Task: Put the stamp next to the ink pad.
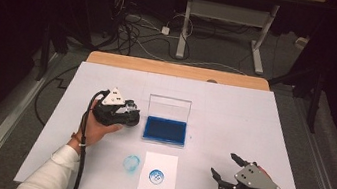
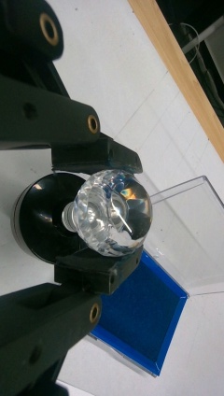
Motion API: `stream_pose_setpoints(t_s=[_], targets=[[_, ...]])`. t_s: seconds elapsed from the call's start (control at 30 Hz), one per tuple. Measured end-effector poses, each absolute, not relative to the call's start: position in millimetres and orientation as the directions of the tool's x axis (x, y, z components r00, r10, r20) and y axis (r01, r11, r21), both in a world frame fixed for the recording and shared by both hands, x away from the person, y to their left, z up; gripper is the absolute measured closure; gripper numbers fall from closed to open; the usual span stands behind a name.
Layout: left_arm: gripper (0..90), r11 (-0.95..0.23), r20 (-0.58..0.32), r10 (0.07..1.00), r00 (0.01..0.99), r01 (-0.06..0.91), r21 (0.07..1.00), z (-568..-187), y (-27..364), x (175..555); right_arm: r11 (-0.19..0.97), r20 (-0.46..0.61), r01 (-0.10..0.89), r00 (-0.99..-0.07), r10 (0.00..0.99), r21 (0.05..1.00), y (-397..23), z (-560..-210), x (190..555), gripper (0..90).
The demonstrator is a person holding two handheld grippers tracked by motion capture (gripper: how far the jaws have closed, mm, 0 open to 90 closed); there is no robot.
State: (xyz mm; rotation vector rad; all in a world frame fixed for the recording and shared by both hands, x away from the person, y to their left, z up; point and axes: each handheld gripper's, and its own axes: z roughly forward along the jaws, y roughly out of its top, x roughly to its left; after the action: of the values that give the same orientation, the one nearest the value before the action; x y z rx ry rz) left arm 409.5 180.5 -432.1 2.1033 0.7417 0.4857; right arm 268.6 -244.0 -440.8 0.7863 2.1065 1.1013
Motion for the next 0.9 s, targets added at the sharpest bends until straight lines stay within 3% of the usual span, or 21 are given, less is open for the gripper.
stream_pose_setpoints(t_s=[0.9], targets=[[53.8, -0.547, 0.095, 0.623, 0.776, 0.346, 0.762, -454.3, 160.6, 409.7, 0.491, -0.26, 0.212, -0.64, 0.723, 0.845, -242.8, -441.7, 267.5, 25.7]])
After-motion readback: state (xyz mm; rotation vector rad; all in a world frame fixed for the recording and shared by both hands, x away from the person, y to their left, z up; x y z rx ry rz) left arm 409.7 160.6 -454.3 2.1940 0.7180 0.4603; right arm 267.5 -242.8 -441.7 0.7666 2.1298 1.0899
